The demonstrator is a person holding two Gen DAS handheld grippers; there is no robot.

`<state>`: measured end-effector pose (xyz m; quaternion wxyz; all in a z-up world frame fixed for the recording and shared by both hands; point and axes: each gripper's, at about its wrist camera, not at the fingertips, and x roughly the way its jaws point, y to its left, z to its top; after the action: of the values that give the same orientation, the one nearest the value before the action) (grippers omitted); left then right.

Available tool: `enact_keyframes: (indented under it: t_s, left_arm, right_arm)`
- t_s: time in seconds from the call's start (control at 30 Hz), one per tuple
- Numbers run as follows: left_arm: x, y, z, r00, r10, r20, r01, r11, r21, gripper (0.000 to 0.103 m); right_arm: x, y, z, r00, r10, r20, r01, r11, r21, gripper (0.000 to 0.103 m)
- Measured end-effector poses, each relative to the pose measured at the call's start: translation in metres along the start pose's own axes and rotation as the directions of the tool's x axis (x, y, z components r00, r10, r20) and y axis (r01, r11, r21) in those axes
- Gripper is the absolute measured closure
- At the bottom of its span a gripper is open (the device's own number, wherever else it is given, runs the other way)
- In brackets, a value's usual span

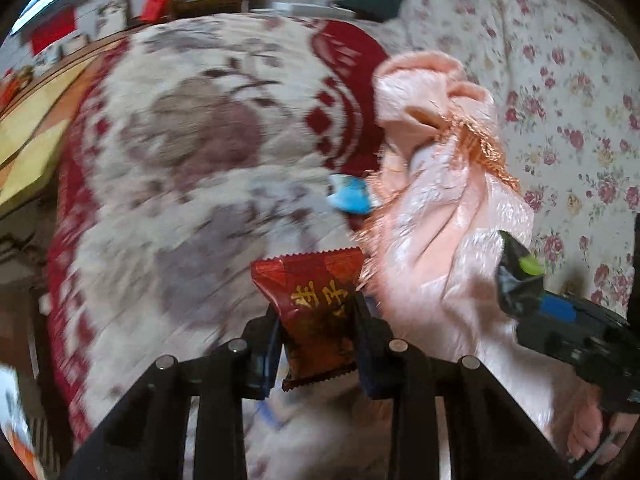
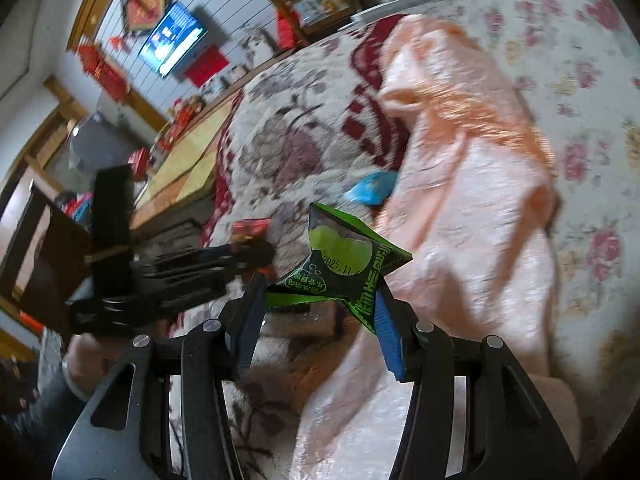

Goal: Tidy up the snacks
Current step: 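Carry the red packet and green packet over the white tray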

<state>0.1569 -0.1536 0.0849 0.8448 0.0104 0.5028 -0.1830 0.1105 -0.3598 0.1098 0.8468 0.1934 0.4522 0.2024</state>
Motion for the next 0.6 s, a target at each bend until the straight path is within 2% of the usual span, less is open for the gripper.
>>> enact_keyframes:
  t_s: [0.13,0.33,0.6]
  left_arm:
    - [-0.028,0.024,-0.031,0.996,0.086,0.026,-0.084,0.995,-0.046,0.07]
    - [-0.066,0.06,-0.075,0.988,0.149,0.039,-0.143,0.981,-0.128,0.07]
    - [-0.103,0.087,-0.113,0.972,0.223,0.07,-0.206,0.96,-0.187,0.069]
  right_arm:
    - [0.018,0.028,-0.012,0.999,-0.009,-0.037,0.006,0.997,-0.077,0.053]
    - [0.039,0.07,-0.039,0.998,-0.018,-0.061,0.01,0.992,-0.124,0.053]
    - [0.064,0.127,-0.071,0.991,0.005,-0.133,-0.032,0.979,-0.201,0.053]
